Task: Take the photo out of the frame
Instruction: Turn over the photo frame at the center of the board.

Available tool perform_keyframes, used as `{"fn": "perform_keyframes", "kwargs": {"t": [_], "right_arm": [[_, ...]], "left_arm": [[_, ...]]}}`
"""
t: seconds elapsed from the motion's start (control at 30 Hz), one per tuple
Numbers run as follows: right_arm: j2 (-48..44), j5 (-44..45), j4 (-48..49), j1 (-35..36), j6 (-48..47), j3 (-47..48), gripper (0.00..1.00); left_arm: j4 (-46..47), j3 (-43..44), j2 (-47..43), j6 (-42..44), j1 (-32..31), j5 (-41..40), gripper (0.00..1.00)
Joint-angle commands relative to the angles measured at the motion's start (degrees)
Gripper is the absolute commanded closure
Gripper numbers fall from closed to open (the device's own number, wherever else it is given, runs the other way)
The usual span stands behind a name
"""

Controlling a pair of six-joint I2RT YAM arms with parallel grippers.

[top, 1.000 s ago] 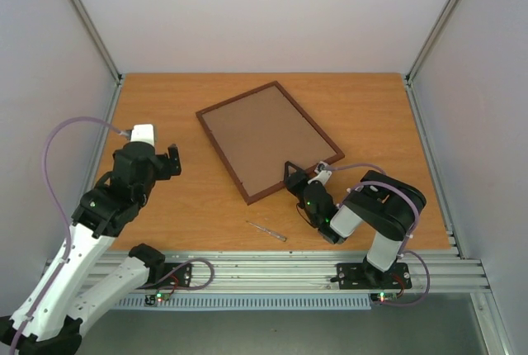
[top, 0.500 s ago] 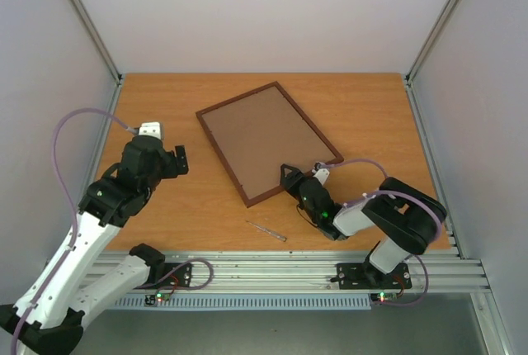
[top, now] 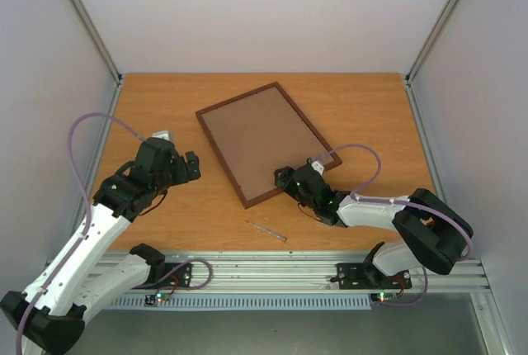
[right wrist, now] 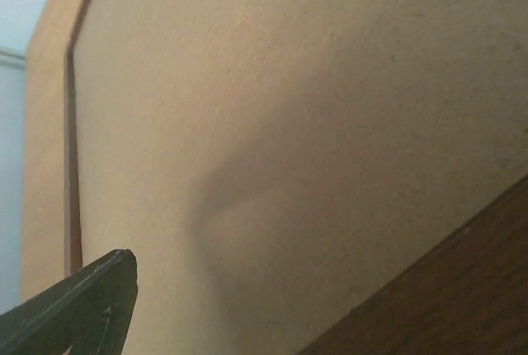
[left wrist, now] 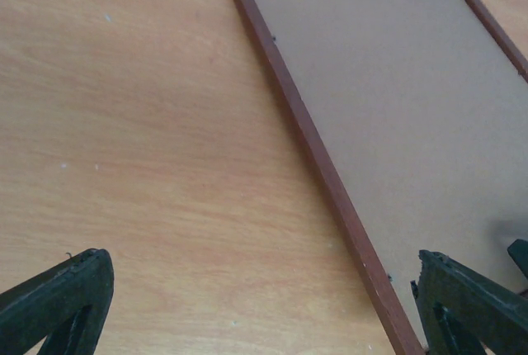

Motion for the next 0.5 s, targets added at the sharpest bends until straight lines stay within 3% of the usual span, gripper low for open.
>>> {"fn": "perform_keyframes", "kwargs": {"t": [0.0, 0.47], "right_arm": [[-2.83, -4.31, -11.3, -0.19, -4.08, 4.47, 0.15], [-6.9, -8.5, -30.7, -1.81, -19.47, 12.04, 0.04]], "left_arm": [[3.94, -2.31, 0.89, -3.7, 0.15, 4.51, 0.01], [11.17, -8.05, 5.49, -8.28, 0.16, 11.41, 0.01]]}}
